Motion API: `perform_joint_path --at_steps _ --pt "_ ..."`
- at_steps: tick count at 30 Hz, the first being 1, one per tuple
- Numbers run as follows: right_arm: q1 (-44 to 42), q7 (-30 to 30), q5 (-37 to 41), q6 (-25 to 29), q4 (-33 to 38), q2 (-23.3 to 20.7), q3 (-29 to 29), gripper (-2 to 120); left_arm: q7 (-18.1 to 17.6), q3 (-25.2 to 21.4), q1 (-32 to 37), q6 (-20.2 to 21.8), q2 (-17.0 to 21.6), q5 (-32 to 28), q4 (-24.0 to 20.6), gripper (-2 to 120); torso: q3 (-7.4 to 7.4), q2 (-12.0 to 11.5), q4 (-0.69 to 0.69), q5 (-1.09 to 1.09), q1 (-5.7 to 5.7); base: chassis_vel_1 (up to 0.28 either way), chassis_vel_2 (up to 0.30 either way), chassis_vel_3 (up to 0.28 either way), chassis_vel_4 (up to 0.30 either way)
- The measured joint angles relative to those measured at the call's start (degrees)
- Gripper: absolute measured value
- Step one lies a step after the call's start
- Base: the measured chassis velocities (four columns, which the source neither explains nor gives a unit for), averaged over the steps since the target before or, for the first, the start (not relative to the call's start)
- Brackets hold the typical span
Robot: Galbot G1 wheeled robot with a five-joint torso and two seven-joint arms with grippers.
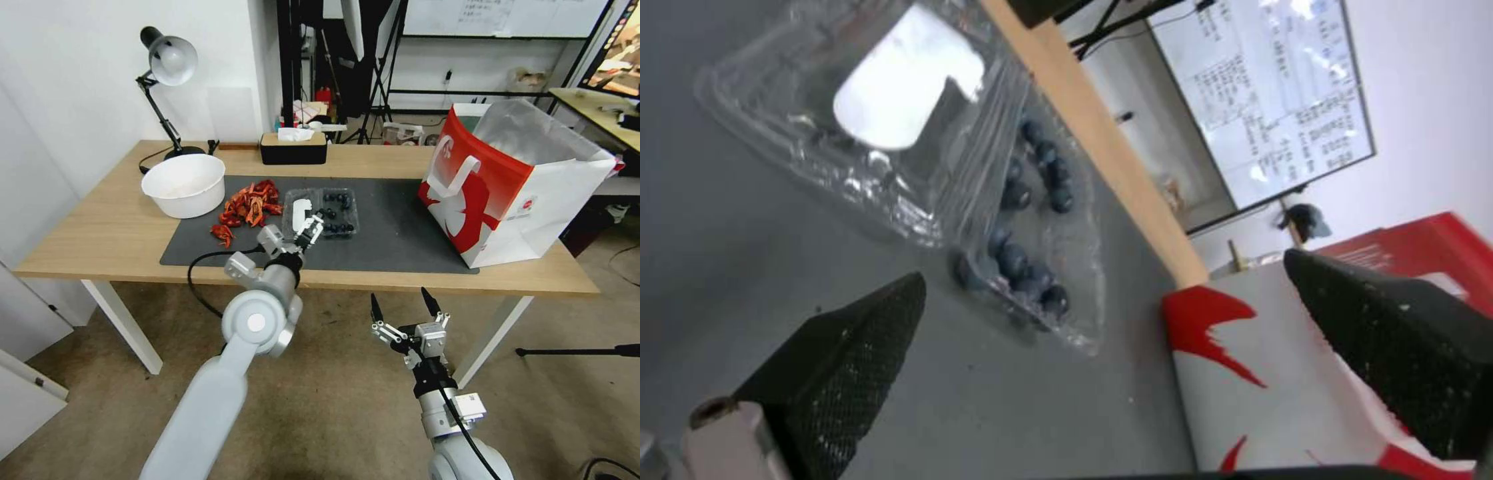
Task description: Close the takeout container lid, then place the container into the takeout bag.
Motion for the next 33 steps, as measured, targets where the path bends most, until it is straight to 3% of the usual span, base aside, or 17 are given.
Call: perform_joint_path --at_steps 16,33 --pt "-1.2 0.1 -0.8 0.9 0.0 0.4 -0.1 100 -1.4 2.7 -4.7 -2.8 -3.9 2.0 9.5 100 0.0 0.0 -0.01 -0.01 0.0 0.0 0.0 0.0 0.0" --pt "-1.2 0.0 -1.6 1.5 -0.8 1.2 -0.3 100 0.0 1.9 -6.0 -4.1 -3.4 2.0 11.9 100 0.0 0.0 0.0 -0.01 0.0 0.0 0.0 0.0 0.0"
